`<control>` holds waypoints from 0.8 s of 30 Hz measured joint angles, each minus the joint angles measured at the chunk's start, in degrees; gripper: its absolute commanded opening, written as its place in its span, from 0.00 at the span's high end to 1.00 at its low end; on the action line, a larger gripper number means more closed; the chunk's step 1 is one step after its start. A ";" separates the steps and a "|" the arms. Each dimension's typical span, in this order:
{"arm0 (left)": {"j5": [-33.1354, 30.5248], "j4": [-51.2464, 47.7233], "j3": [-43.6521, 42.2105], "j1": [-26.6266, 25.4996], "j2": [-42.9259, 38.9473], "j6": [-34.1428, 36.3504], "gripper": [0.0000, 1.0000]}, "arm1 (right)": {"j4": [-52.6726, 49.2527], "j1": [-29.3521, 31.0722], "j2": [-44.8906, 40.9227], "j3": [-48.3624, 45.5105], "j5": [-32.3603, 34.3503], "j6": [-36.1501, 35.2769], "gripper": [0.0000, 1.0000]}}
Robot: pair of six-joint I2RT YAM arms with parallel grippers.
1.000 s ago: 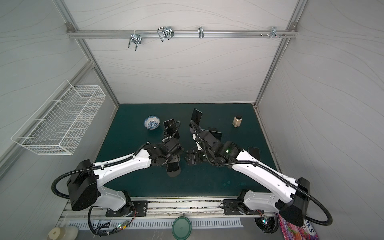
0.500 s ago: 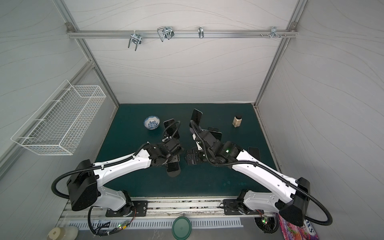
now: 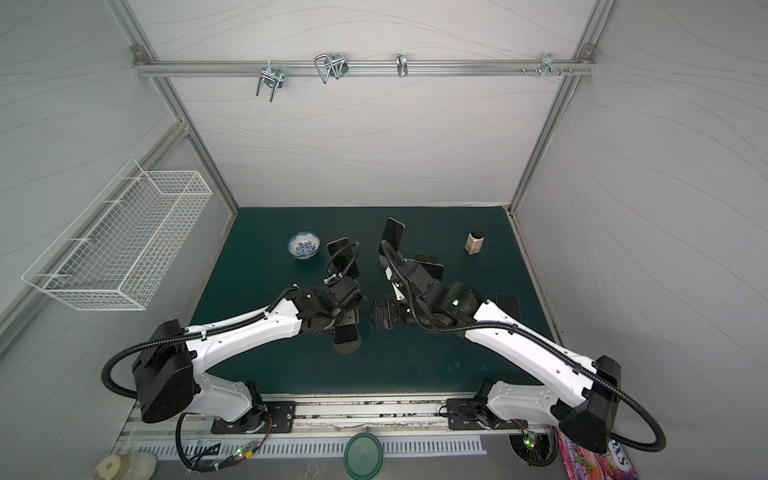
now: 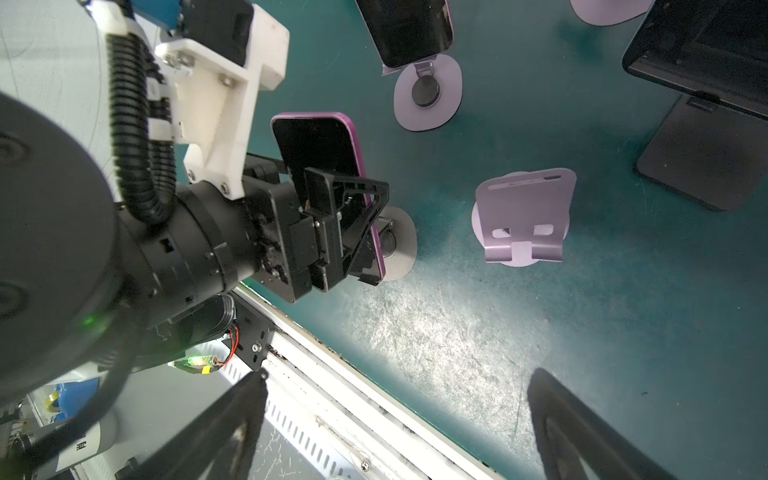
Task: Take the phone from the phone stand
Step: 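Close the left gripper on the pink phone's top edge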
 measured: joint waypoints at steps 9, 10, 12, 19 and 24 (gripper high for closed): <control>0.02 -0.09 -0.33 0.02 -0.92 0.00 0.35 | 0.00 -0.02 -0.33 0.00 0.00 0.33 0.02; 0.02 -0.09 -0.37 0.00 -1.09 0.00 0.35 | 0.00 -0.02 -0.33 0.00 0.00 0.33 0.02; 0.02 -0.09 -0.37 0.00 -1.55 0.02 0.35 | 0.00 -0.02 -0.33 0.00 0.00 0.33 0.02; 0.39 -0.07 -0.87 0.00 -3.43 0.02 0.36 | 0.00 -0.02 -0.22 0.00 -0.31 0.87 0.03; 0.63 -0.09 -1.07 0.02 -4.74 0.13 0.36 | 0.02 -0.02 1.18 0.00 -0.87 1.42 0.04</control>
